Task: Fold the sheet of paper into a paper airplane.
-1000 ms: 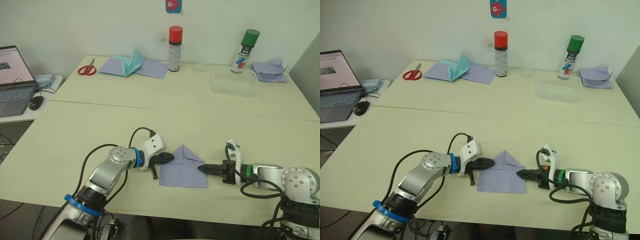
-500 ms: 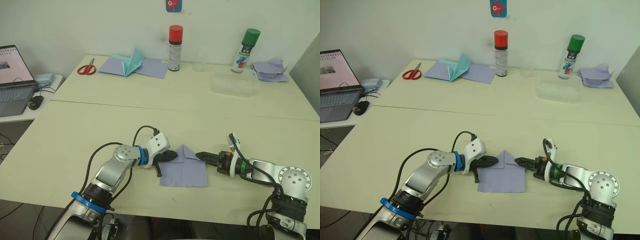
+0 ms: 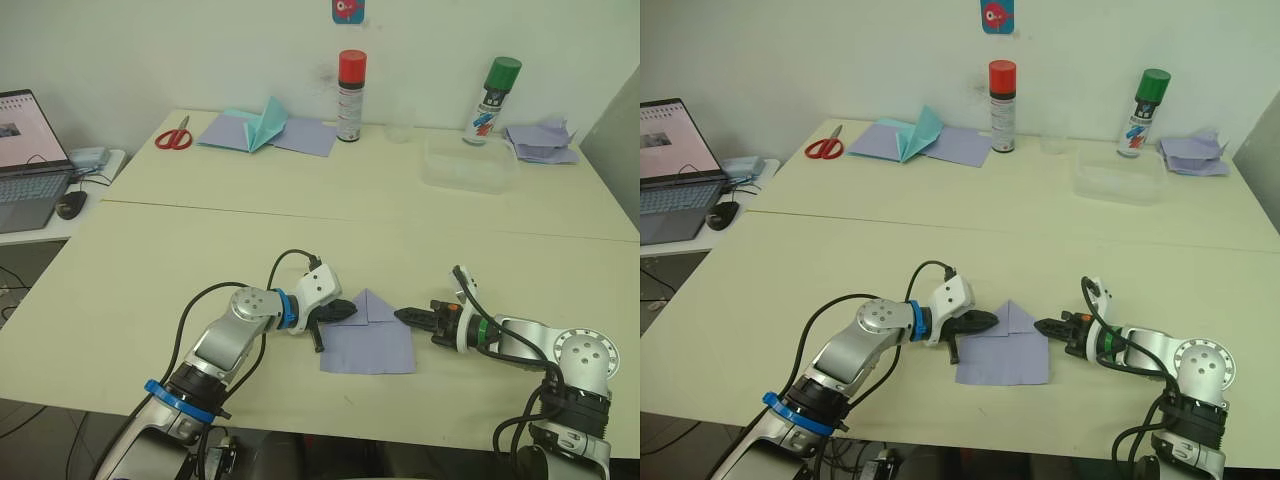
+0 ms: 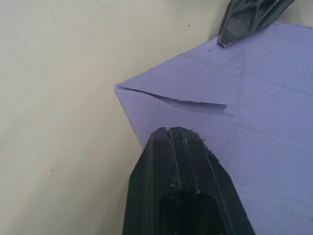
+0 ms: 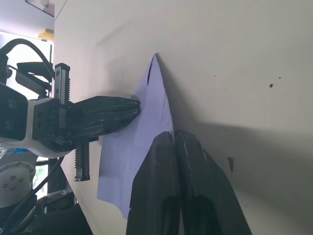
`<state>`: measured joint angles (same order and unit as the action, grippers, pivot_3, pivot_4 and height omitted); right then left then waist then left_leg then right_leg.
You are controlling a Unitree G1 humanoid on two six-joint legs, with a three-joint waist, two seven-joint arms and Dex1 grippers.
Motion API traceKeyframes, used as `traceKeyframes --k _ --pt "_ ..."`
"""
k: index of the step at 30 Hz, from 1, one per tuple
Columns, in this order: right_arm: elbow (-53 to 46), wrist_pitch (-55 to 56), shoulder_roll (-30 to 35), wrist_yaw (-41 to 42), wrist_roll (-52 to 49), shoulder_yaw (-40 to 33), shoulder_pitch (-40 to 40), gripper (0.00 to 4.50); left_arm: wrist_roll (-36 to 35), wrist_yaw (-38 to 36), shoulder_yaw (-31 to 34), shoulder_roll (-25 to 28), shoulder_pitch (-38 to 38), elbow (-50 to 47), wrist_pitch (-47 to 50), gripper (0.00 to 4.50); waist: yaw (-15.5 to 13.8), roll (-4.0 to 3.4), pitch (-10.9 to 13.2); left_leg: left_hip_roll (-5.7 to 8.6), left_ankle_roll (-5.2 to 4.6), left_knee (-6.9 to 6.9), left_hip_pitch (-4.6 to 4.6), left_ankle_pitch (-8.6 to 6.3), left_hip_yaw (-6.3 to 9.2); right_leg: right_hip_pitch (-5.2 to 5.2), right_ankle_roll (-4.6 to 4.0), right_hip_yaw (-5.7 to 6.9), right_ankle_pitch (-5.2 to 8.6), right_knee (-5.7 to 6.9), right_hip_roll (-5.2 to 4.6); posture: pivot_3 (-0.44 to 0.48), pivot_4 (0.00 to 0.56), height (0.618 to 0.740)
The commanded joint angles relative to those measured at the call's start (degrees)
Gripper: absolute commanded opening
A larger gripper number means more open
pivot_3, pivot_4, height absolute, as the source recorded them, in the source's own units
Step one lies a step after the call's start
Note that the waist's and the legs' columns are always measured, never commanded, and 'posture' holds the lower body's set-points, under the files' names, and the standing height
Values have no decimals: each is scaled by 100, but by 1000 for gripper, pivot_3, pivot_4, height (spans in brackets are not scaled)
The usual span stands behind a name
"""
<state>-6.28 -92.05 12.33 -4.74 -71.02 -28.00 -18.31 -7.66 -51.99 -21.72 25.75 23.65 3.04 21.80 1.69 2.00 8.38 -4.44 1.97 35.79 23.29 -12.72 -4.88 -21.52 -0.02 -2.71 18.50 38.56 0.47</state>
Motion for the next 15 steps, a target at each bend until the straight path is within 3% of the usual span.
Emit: traceKeyframes --k 1,15 --pt "-7 -45 45 -57 -287 -31 -13 53 348 104 -185 58 -163 413 176 0 0 0 0 0 0 0 1 0 0 0 0 0 0 0 0 0 150 740" --pt "104 62 53 -90 -748 204 -249 53 371 138 -189 9 -129 421 117 0 0 0 0 1 -2 1 23 1 0 -22 3 0 -2 0 0 0 150 740"
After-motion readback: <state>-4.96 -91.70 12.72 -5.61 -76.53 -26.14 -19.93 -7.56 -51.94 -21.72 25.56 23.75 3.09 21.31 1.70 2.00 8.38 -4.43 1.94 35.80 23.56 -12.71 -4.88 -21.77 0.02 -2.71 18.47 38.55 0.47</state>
